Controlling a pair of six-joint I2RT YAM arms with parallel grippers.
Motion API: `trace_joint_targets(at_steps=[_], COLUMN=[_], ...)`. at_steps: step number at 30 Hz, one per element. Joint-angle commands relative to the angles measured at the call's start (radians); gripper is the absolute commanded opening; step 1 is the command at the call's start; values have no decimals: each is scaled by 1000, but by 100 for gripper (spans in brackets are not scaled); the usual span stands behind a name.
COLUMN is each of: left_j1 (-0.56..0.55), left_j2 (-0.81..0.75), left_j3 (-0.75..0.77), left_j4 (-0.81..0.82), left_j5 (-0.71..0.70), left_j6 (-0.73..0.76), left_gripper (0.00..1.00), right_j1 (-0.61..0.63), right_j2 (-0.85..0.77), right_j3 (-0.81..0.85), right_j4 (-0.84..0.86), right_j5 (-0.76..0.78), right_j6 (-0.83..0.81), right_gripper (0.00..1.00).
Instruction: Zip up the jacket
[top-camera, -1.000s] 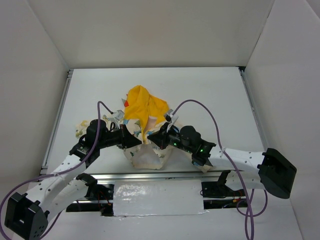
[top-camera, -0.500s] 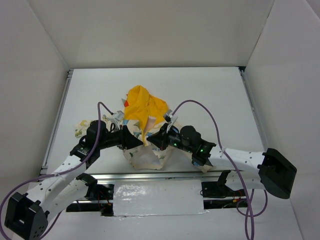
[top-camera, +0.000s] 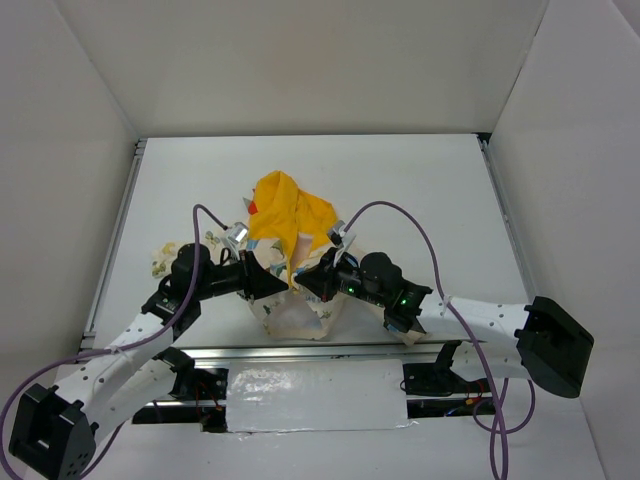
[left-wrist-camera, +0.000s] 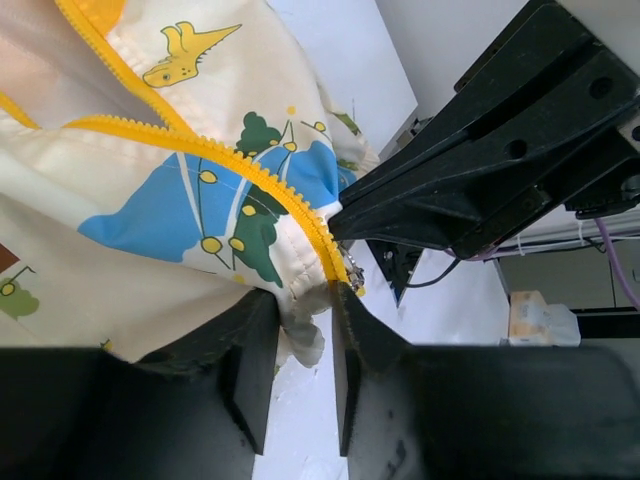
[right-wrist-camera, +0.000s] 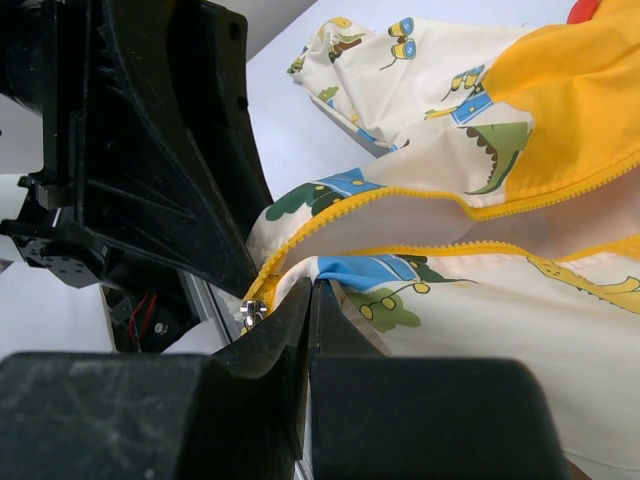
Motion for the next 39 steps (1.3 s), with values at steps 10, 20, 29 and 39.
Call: trace_joint_targets(at_steps=[10,20,29,39], left_j1=[-6,-6,-6,-6], left_j2=[3,-53,-151,-159], left_j3=[-13,-11,1,23], left_j4=[94,42,-30,-76], left_j5=[27,-94,-230,-271], left_j6=[-26,-53,-66,-46], left_gripper=[6,0,0,0], right_j1=[4,31,156,211], right_j2=[-41,-41,-35,-109], right_j3=[-5,9,20,-89], right_j4=[50,-11,-39,172], right_j5=[32,166,399,485], right_j6=[11,70,169,137], right_gripper=[0,0,0,0])
